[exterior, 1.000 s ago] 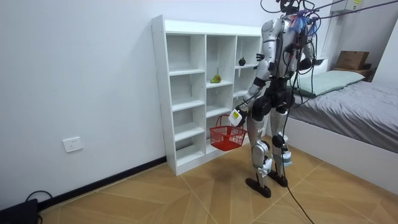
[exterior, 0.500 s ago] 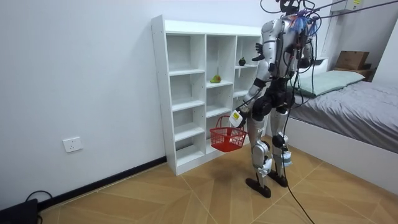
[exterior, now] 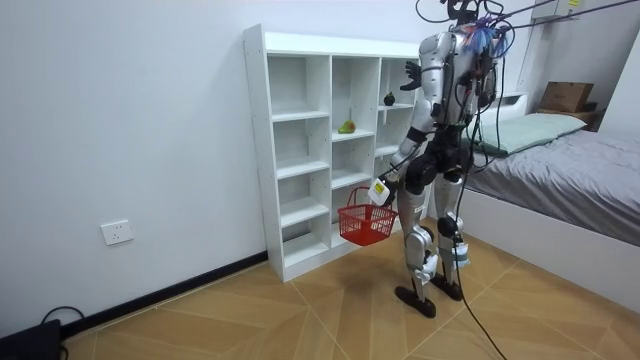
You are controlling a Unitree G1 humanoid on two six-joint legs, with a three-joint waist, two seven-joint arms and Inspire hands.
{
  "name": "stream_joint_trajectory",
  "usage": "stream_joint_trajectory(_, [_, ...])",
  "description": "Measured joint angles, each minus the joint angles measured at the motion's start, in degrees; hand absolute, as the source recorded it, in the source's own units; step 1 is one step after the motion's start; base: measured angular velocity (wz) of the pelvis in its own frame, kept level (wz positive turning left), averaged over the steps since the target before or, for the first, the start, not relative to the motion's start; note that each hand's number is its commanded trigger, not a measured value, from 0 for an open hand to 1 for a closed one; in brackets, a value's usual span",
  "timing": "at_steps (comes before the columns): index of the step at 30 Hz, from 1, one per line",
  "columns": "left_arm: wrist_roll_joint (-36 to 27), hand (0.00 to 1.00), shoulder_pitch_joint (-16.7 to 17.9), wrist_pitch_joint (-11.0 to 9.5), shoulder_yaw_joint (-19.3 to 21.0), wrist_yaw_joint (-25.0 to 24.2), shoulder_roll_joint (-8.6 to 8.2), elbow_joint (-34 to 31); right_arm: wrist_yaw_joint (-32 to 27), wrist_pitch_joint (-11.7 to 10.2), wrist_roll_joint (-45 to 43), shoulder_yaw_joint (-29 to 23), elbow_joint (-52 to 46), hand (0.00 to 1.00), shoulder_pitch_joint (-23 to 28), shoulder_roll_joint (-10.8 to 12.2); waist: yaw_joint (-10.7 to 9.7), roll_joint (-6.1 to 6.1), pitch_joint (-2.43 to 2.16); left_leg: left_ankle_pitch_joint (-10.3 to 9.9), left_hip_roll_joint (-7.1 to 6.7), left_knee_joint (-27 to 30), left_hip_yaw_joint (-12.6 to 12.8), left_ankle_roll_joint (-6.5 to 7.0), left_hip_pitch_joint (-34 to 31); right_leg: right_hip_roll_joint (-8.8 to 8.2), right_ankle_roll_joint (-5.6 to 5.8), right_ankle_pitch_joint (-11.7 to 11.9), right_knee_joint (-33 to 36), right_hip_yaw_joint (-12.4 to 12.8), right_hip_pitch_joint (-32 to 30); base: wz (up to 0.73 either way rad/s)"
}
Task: Collect fruits from the closet
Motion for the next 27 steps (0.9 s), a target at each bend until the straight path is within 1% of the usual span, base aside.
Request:
stream_joint_trajectory(3, [0.0,1.0,0.0,0.8,0.0,0.3,0.01,0.0,0.5,0.9,0.0,0.0,3.0,0.0,-2.1,0.0,0.2,0.02,0.0,0.0,-0.03,0.0,0.0,0.0,0.1,-0.05,0.0,0.0,0.0,-0.3,0.3,0.03])
stream_joint_trajectory(4, [0.0,1.0,0.1,1.2,0.0,0.3,0.0,0.0,0.6,1.7,-0.1,0.0,3.4,0.0,-2.6,0.0,0.3,0.08,0.05,0.0,-0.06,0.1,-0.3,0.0,0.1,-0.06,0.0,0.0,0.0,-0.4,0.4,0.1])
stream_joint_trajectory(6, [0.0,1.0,0.1,1.6,0.0,0.2,0.0,0.0,0.6,2.0,0.0,0.0,4.1,0.0,-3.0,0.0,0.2,0.19,0.08,0.0,-0.09,0.2,-0.9,0.0,0.1,-0.07,0.0,0.0,0.0,-0.7,0.6,0.13])
stream_joint_trajectory(8, [0.0,1.0,-0.1,2.2,0.1,0.2,0.01,0.0,0.8,2.4,0.9,-0.1,4.7,0.0,-3.1,0.0,0.2,0.35,0.18,0.0,-0.11,0.4,-1.5,0.0,0.1,-0.12,0.0,0.0,-0.1,-1.5,0.9,0.15])
stream_joint_trajectory(13, [0.0,1.0,-0.2,2.4,0.0,0.2,-0.04,0.0,1.2,3.2,1.6,0.0,4.7,0.0,-3.4,0.0,0.4,0.87,0.43,0.0,-0.11,0.6,-1.6,-0.02,0.1,-0.19,0.0,0.0,-0.1,-1.9,0.9,0.02])
stream_joint_trajectory(16, [0.1,1.0,-0.1,2.5,0.0,0.2,-0.05,0.0,1.3,3.8,-0.1,0.2,4.7,0.0,-4.4,0.0,0.6,0.92,0.41,0.0,-0.12,0.6,-1.7,-0.07,-0.1,-0.16,0.0,0.0,-0.1,-1.9,0.9,0.0])
stream_joint_trajectory(19, [0.1,1.0,-0.3,2.5,0.0,0.4,-0.05,0.0,1.7,3.8,-0.4,0.5,4.7,0.0,-5.3,0.0,0.4,0.79,0.22,0.1,-0.1,0.6,-1.8,-0.12,-0.1,-0.12,0.0,0.0,-0.1,-1.9,0.9,0.0])
stream_joint_trajectory(27, [0.0,1.0,-0.3,2.5,0.0,0.7,-0.05,0.0,1.7,3.8,-0.6,0.6,6.5,0.0,-5.5,0.0,0.5,0.39,-0.21,0.1,-0.15,0.9,-1.9,-0.13,0.2,-0.18,0.0,0.0,-0.1,-1.9,1.1,0.0])
